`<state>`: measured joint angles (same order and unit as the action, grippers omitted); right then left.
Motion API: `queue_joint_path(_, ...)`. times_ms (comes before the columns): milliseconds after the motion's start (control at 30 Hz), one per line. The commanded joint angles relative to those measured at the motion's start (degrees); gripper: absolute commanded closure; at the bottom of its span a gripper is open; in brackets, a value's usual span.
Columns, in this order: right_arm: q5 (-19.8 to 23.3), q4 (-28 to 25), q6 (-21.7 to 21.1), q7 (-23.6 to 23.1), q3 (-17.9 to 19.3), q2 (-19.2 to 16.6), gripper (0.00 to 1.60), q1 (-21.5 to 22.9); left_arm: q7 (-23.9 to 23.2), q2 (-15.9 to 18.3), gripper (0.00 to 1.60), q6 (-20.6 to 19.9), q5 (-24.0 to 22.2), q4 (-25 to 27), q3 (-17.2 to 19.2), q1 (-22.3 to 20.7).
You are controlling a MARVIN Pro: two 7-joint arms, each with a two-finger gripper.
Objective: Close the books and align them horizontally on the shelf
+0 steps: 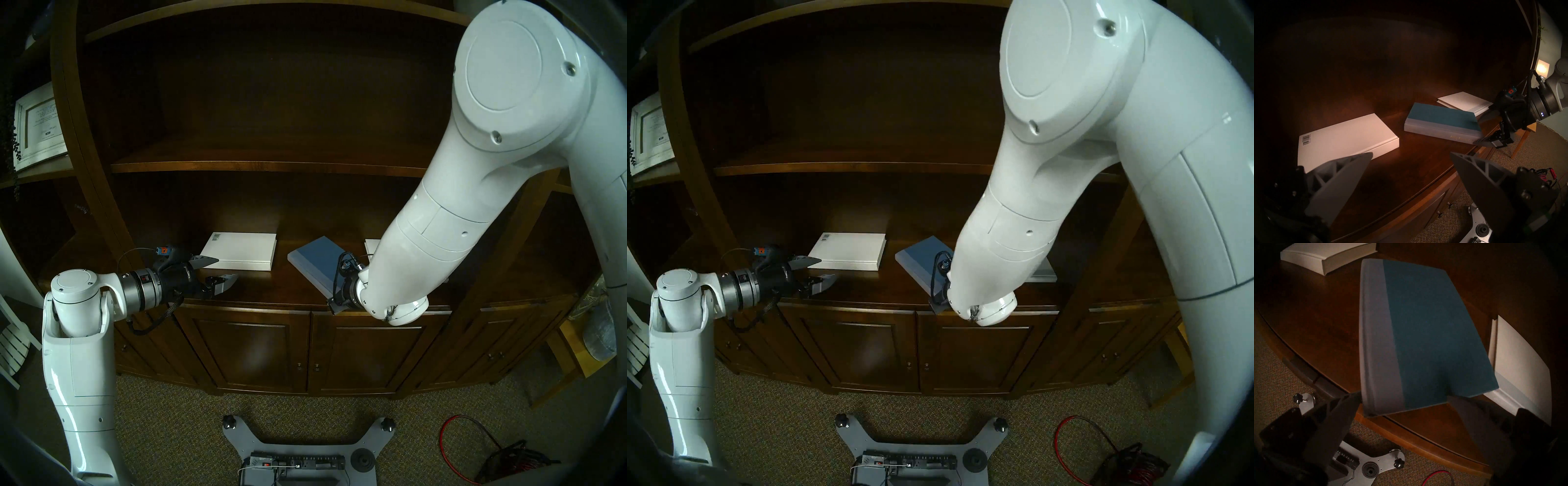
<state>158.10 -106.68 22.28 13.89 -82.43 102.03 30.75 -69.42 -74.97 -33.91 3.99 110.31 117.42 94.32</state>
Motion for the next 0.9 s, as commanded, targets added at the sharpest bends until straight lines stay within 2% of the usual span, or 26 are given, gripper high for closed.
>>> queue_joint_path(0, -0.15, 1.82, 1.03, -0.56, -1.81, -1.76, 0.00, 0.29, 0.14, -0.11, 0.00, 0.04, -0.56, 1.08, 0.15, -1.53)
queue_joint_path(200, 0.60, 1.91, -0.10, -1.01, -0.73, -1.40, 0.00, 0.74, 0.14, -0.12, 0.00, 0.03, -0.56, 1.09, 0.16, -1.54)
queue_joint_path(333, 1.63, -1.23, -2.00, -1.75, -0.29, -2.35, 0.00, 4.15, 0.13, -0.11, 0.00, 0.05, -0.55, 1.08, 0.15, -1.52)
queue_joint_path(567, 0.44, -6.52, 0.15, -2.78, -1.17, -6.22, 0.00, 8.88, 0.05, 0.01, 0.00, 0.13, -0.46, 1.01, 0.11, -1.41)
queue_joint_path(700, -0.10, -7.64, 1.67, -3.16, -1.76, -7.69, 0.00, 9.83, 0.03, 0.03, 0.00, 0.15, -0.42, 0.99, 0.11, -1.38)
queue_joint_path(733, -0.13, -8.78, 1.65, -3.59, -1.94, -7.91, 0.00, 11.35, 0.02, 0.03, 0.00, 0.15, -0.43, 0.99, 0.11, -1.39)
queue_joint_path(767, -0.53, -8.43, 2.54, -3.81, -2.11, -8.63, 0.00, 10.60, 0.02, 0.02, 0.00, 0.15, -0.43, 0.99, 0.11, -1.40)
queue_joint_path(800, -0.66, -9.56, 2.52, -4.56, -2.23, -8.90, 0.00, 12.14, 0.02, 0.01, 0.00, 0.15, -0.43, 0.99, 0.11, -1.41)
queue_joint_path(833, -1.12, -8.90, 3.41, -4.76, -2.30, -9.53, 0.00, 10.94, 0.02, 0.01, 0.00, 0.15, -0.43, 1.00, 0.12, -1.41)
queue_joint_path(867, -1.33, -10.01, 3.47, -5.67, -2.37, -9.87, 0.00, 12.44, 0.02, 0.01, 0.00, 0.15, -0.44, 1.00, 0.12, -1.42)
